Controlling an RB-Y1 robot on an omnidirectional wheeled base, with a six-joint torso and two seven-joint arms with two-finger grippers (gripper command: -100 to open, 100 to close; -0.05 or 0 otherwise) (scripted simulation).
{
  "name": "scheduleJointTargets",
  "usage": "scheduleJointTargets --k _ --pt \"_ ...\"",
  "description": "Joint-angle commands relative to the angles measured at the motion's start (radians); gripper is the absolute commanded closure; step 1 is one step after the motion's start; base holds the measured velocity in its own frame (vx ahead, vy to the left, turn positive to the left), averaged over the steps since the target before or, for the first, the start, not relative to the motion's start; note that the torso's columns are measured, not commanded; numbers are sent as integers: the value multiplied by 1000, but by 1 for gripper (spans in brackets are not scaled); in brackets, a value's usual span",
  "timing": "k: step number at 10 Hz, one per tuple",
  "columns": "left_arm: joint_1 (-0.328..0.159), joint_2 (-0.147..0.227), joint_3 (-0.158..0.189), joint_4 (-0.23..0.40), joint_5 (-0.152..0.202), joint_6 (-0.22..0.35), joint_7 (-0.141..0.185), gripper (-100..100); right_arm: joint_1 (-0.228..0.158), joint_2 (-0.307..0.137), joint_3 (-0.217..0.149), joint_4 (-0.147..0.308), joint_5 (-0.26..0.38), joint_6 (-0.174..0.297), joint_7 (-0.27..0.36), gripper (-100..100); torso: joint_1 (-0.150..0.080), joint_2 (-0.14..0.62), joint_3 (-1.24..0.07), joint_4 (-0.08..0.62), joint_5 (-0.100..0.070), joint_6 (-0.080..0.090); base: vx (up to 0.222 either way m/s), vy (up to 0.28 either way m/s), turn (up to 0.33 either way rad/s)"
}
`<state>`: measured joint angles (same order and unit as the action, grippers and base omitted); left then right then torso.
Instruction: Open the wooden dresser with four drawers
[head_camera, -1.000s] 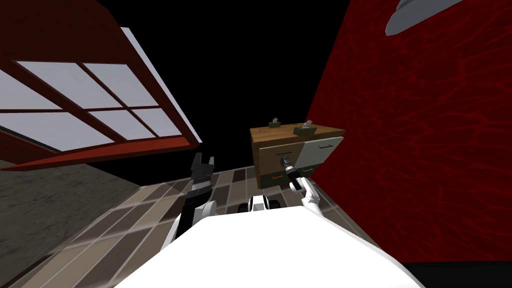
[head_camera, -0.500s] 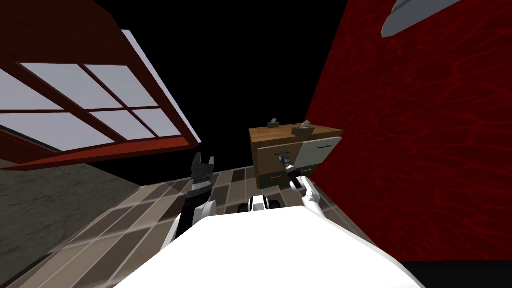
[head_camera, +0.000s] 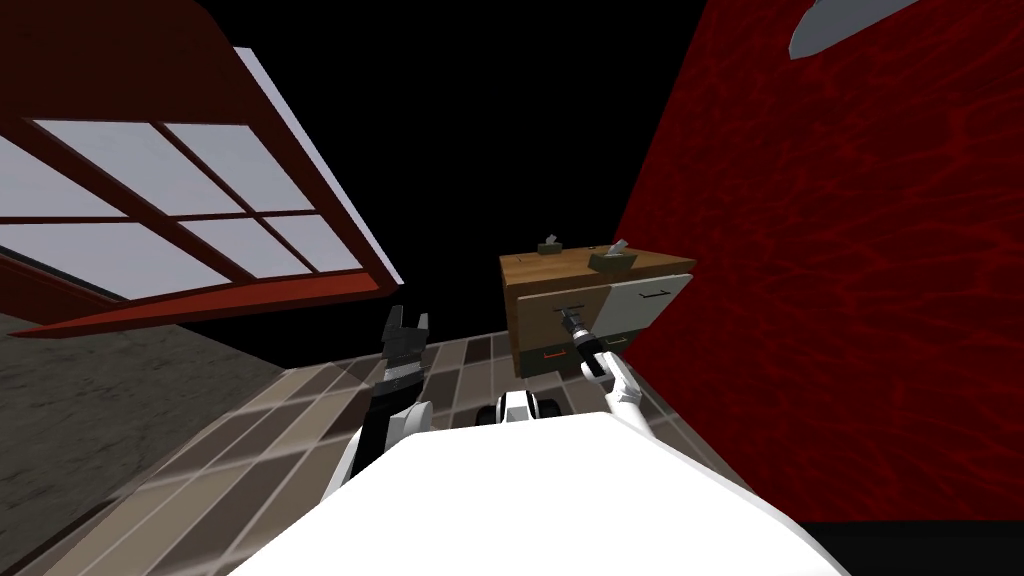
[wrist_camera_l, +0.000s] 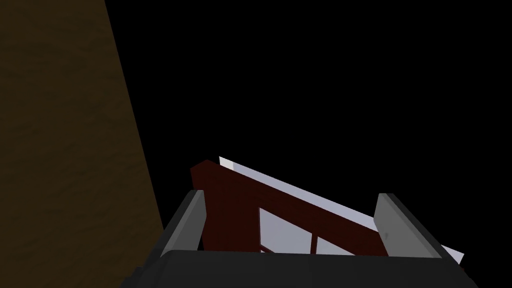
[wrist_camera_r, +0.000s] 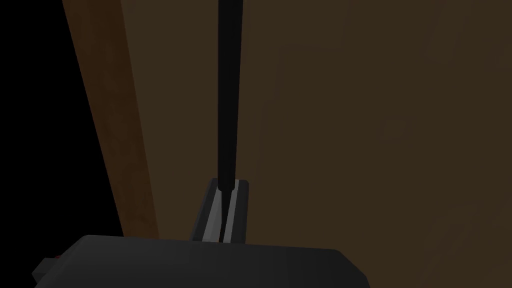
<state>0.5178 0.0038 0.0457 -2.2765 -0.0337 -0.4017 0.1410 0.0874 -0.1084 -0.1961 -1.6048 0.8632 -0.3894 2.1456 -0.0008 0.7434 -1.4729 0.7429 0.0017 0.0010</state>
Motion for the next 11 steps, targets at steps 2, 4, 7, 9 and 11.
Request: scheduleJointTargets --k 2,4,7,9,11 --pt "0 0 0 0 0 0 0 0 -8 -21 7 -18 0 12 -22 100 0 5 3 0 0 1 -163 -14 -9" --pt "0 0 0 0 0 0 0 0 -13 -35 12 -31 0 21 -37 100 2 4 2 2 2 2 -204 13 -17" --pt "0 0 0 0 0 0 0 0 -1 -37 17 -25 0 18 -39 100 3 -1 -1 1 2 0 -131 -14 -20" --pt "0 0 0 0 0 0 0 0 -1 -43 19 -37 -2 15 -44 100 1 5 3 3 1 2 -216 -25 -18" --pt "0 0 0 0 0 0 0 0 -7 -80 40 -33 6 68 -89 -100 4 -2 -1 3 3 1 -76 1 48"
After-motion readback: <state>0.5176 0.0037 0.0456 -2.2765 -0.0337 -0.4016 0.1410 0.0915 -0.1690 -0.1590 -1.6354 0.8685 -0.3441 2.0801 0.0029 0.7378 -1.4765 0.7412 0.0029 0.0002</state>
